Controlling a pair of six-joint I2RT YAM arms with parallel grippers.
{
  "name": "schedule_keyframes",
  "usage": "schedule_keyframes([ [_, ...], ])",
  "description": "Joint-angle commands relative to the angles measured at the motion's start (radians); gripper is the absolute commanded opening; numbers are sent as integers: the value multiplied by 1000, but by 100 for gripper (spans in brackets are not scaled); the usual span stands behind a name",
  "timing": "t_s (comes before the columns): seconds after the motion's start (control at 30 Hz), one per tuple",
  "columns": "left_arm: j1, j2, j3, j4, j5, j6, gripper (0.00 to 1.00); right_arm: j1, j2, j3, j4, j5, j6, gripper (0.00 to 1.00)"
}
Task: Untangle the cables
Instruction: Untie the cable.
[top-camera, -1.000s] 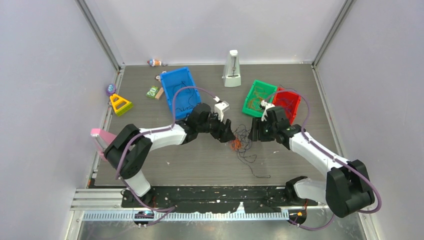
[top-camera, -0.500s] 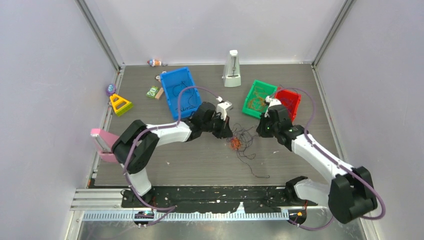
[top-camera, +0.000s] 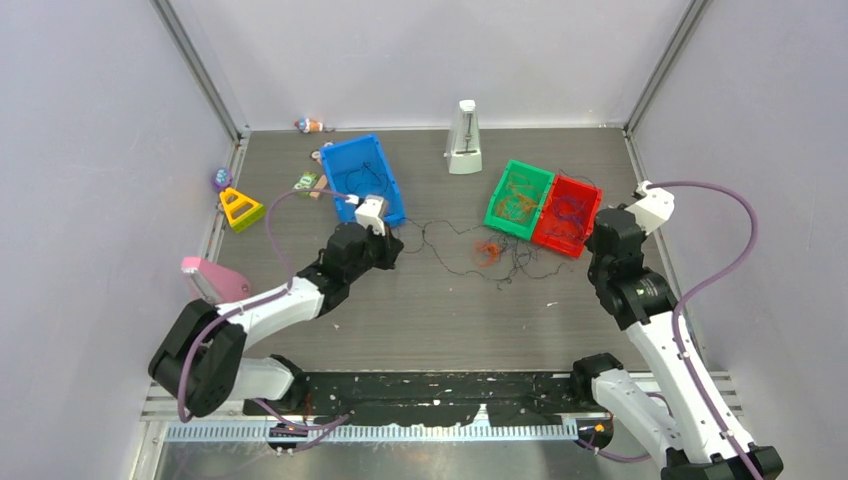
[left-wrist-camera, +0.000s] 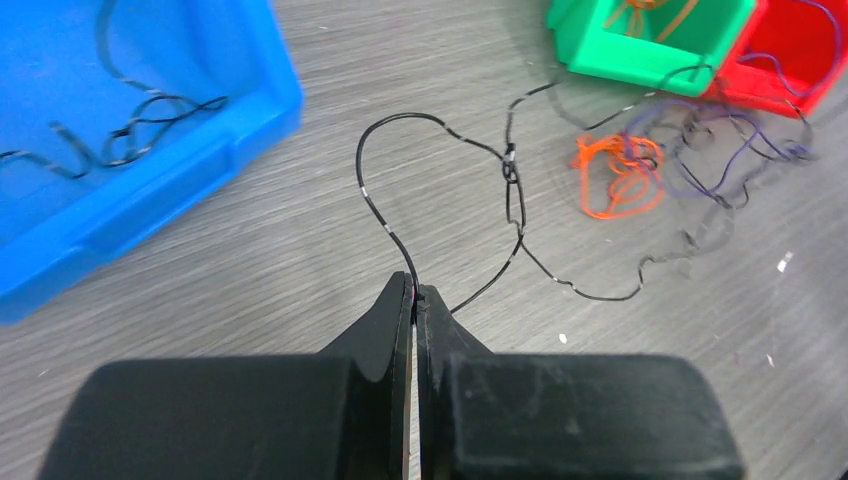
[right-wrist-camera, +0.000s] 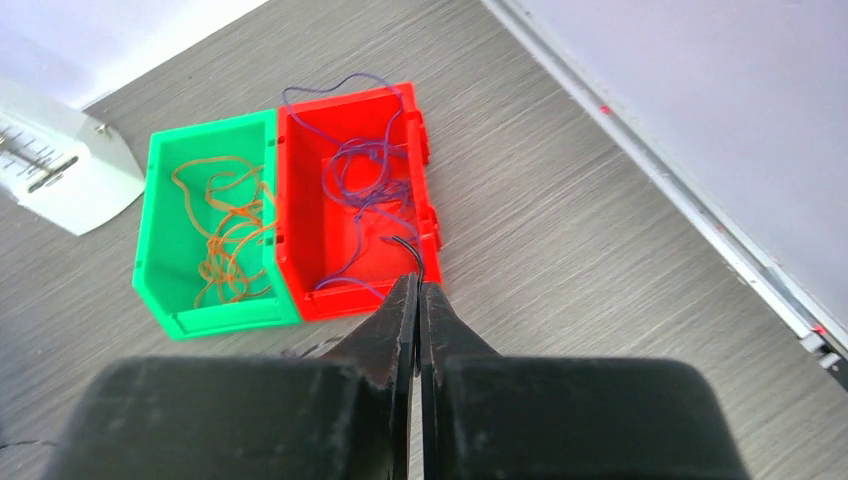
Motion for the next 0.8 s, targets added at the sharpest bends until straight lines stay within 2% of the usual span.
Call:
schedule_keyframes([
  [0.0,15,-107,-41,69,-188,5,0,-8,-23,55,-50,114,15,5],
  [0.17,17,-188,-38,40,-151,66,0,-9,-17,64,-48,-49,-30,5],
  [0.27,17,-237,17,-40,-96,86,0,-8,-31,51,8,-290,-131,5],
  [0.33,17,-290,57,-92,-43,100,0,-9,-40,32,52,-477,-183,18],
  [0.37,17,-315,79,-127,-28,104,0,-9,-34,27,64,-537,-194,37],
  [0.4,17,-334,108,-154,17,106,0,-8,-24,22,78,-645,-206,61],
  [0.47,17,-355,185,-237,98,112,0,-5,31,29,86,-746,-218,80],
  [0.57,16,-345,303,-340,223,103,0,20,151,42,106,-812,-224,84],
  [0.67,17,-327,383,-402,326,86,0,127,251,62,153,-783,-220,95],
  [0.77,18,-308,467,-473,387,92,0,215,322,88,238,-733,-216,97],
])
